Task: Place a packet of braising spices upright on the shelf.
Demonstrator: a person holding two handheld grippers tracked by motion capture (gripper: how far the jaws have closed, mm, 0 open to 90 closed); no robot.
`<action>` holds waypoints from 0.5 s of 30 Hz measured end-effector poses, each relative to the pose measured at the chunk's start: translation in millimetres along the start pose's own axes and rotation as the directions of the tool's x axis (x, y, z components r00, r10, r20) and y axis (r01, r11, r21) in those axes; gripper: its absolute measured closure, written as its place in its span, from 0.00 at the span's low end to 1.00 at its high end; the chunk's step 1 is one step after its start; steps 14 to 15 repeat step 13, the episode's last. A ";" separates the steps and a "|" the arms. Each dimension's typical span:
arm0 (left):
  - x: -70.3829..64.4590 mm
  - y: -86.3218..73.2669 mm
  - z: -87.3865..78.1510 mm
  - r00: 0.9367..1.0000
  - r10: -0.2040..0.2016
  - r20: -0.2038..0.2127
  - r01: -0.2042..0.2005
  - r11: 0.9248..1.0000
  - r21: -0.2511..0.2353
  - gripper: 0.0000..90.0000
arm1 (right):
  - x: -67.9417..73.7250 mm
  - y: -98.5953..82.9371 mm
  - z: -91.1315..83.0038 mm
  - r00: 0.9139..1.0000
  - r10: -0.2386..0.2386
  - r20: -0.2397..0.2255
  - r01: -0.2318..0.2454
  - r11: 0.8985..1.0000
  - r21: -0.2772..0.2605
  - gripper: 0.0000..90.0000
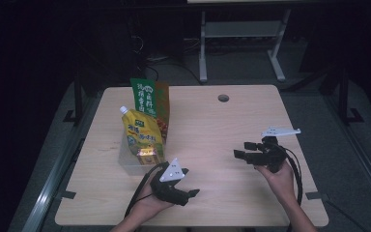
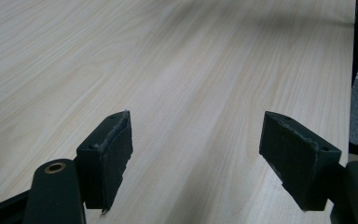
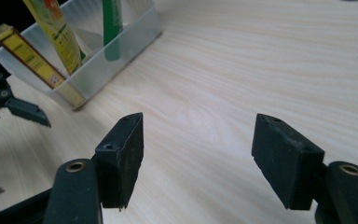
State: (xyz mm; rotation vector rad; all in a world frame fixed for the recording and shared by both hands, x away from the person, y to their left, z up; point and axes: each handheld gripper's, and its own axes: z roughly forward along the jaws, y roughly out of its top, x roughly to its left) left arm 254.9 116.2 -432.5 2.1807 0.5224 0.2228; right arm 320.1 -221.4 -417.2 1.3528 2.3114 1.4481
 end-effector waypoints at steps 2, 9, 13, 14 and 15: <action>0.4 -0.1 -0.8 1.000 0.007 0.000 -0.007 1.000 0.006 0.28 | 0.9 -4.4 -1.8 1.000 0.001 -0.002 -0.001 1.000 0.005 0.37; -0.4 0.1 -2.5 1.000 0.005 0.001 -0.005 1.000 -0.003 0.28 | -0.5 -27.7 -6.8 1.000 0.021 -0.003 -0.021 1.000 0.016 0.35; -0.7 0.3 -3.1 1.000 0.004 0.002 -0.004 1.000 -0.011 0.28 | 4.7 -39.1 -13.4 0.999 0.033 0.000 -0.033 0.999 0.019 0.34; -0.7 0.3 -3.1 1.000 0.004 0.002 -0.004 1.000 -0.011 0.28 | 4.7 -39.1 -13.4 0.999 0.033 0.000 -0.033 0.999 0.019 0.34; -0.7 0.3 -3.1 1.000 0.004 0.002 -0.004 1.000 -0.011 0.28 | 4.7 -39.1 -13.4 0.999 0.033 0.000 -0.033 0.999 0.019 0.34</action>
